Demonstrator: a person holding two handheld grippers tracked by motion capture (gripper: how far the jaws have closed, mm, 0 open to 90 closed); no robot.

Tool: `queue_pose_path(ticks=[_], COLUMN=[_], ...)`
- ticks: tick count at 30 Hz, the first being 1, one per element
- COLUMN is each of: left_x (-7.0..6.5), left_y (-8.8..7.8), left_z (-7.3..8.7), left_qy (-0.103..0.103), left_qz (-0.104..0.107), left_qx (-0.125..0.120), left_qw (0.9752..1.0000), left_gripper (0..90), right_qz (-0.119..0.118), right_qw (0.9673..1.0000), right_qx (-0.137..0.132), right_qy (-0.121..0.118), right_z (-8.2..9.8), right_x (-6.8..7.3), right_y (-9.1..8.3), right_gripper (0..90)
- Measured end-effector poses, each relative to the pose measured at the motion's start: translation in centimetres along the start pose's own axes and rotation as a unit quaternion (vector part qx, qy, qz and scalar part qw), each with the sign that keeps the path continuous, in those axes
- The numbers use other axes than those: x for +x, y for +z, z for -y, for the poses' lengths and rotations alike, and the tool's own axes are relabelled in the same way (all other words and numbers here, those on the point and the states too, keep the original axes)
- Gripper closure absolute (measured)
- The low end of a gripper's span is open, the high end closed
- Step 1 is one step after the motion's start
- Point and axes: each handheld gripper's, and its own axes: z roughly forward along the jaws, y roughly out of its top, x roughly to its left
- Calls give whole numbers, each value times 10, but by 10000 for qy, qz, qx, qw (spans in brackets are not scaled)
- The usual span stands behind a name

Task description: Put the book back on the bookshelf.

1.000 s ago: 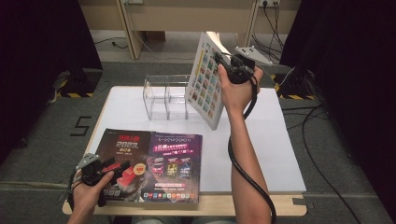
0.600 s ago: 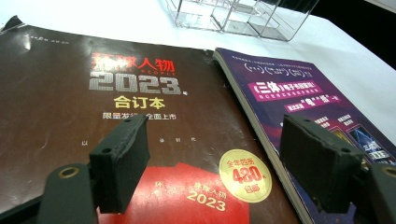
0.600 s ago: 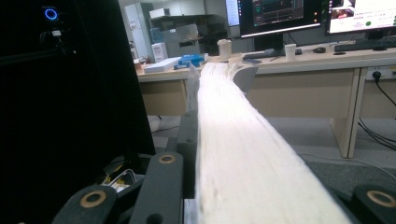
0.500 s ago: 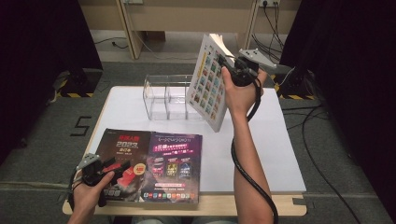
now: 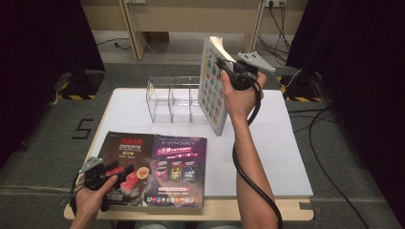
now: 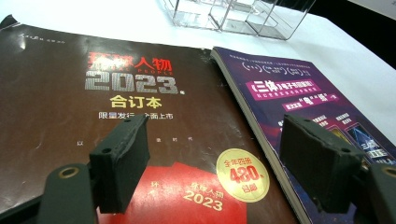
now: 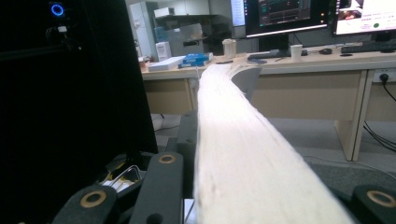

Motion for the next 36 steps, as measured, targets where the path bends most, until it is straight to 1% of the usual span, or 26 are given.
queue_pose_path(ticks=[4, 7, 12, 16, 20, 29, 30, 36], left_x=[1, 3, 4, 4, 5, 5, 5, 5], left_y=[-1, -2, -3, -2, -1, 0, 0, 0], left_z=[0, 0, 0, 0, 0, 2, 2, 3], left_qy=[-18, -36, -34, -43, -47, -47, -44, -47], left_qz=[-11, -17, -18, -18, -21, -21, -21, -4], left_qx=[-17, -30, -31, -19, -13, 18, 17, 32], left_qw=[10000, 10000, 10000, 10000, 10000, 10000, 10000, 10000], left_gripper=[233, 233, 233, 234, 234, 234, 234, 234], right_qz=[-37, -23, 35, 120, 175, 302, 308, 393], right_qw=[9999, 9998, 9995, 9992, 9988, 9981, 9983, 9978], right_qx=[57, 67, 102, 131, 186, 363, 302, 270], right_qy=[-96, -165, -294, -367, -414, -398, -403, -453], right_z=[3, 6, 16, 28, 42, 70, 72, 76], right_x=[10, 15, 20, 23, 22, 15, 14, 12], right_y=[10, 18, 30, 38, 46, 58, 57, 53], right_gripper=[741, 742, 741, 741, 741, 740, 739, 736])
